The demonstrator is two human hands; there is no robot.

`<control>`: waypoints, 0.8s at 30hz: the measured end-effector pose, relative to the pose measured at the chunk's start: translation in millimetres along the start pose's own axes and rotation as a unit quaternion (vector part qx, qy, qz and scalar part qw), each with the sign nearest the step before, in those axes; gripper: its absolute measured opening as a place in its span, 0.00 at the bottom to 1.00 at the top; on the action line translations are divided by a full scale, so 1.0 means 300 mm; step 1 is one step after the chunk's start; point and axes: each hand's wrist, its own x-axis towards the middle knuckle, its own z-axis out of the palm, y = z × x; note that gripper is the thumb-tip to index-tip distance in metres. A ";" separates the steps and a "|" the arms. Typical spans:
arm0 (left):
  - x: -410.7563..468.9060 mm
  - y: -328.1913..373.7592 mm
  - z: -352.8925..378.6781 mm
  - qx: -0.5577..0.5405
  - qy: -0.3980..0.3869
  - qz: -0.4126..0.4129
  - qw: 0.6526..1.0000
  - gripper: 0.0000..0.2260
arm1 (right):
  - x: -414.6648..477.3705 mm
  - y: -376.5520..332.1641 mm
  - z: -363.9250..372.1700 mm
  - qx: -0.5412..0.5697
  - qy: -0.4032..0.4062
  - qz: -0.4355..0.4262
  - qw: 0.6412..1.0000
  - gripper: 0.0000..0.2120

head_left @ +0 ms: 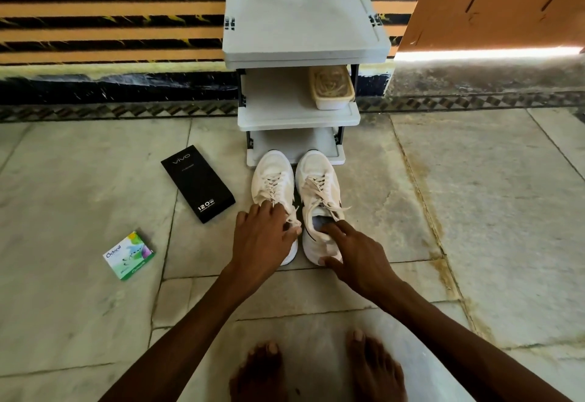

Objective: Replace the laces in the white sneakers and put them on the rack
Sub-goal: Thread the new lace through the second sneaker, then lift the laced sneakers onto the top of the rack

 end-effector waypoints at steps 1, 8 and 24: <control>-0.011 -0.001 0.010 0.017 -0.015 0.007 1.000 0.19 | -0.001 -0.004 0.006 -0.002 0.006 0.008 1.000 0.23; -0.043 0.008 0.047 0.055 -0.093 0.045 0.993 0.23 | 0.043 -0.003 0.001 0.022 0.050 -0.045 0.997 0.11; -0.149 0.110 -0.761 -0.003 0.059 0.117 0.991 0.16 | -0.112 -0.199 -0.768 -0.044 0.141 -0.240 0.959 0.12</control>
